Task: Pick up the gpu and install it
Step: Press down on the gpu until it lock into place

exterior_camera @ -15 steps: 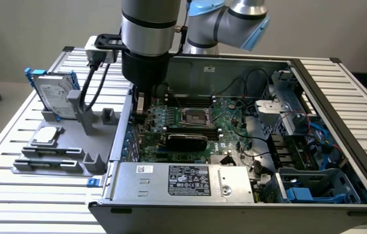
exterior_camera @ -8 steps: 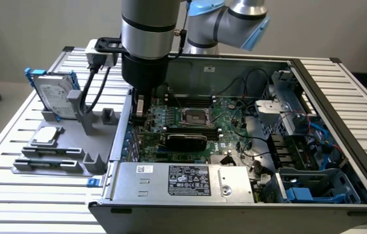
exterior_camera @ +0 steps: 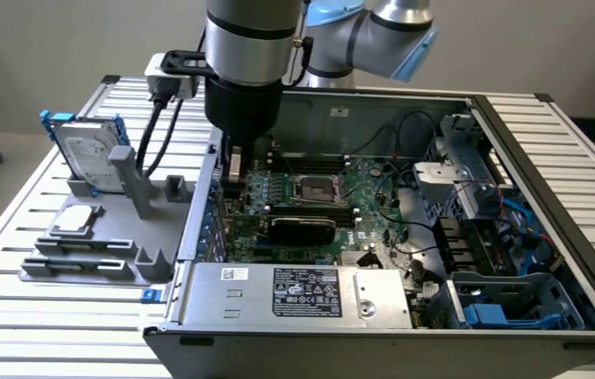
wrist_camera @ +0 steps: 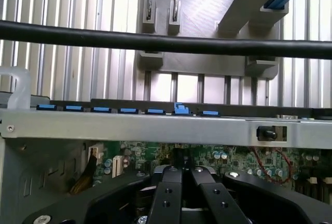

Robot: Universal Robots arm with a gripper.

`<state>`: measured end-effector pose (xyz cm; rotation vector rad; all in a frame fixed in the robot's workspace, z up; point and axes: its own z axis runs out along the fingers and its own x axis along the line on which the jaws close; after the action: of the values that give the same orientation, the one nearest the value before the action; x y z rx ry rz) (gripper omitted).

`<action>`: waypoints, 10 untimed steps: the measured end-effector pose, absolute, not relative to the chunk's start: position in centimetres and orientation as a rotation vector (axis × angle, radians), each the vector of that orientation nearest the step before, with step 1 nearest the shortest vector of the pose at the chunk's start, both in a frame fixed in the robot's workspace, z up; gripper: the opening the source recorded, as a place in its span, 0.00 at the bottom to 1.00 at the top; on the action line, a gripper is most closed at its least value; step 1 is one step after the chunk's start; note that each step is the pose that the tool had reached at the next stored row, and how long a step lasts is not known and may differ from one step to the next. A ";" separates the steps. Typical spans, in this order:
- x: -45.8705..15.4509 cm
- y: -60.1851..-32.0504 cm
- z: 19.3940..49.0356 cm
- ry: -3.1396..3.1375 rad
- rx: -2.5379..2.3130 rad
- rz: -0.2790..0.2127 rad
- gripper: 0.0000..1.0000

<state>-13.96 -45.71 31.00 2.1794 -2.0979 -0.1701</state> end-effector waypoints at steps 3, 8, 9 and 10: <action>-12.9 -45.7 31.3 -2.098 2.179 -0.170 0.11; -10.9 -45.7 31.9 -2.098 2.180 -0.170 0.11; -10.6 -45.7 32.0 -2.098 2.180 -0.170 0.11; -10.3 -45.7 32.1 -2.098 2.180 -0.170 0.11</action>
<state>-10.28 -45.71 32.15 2.1796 -2.0976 -0.1701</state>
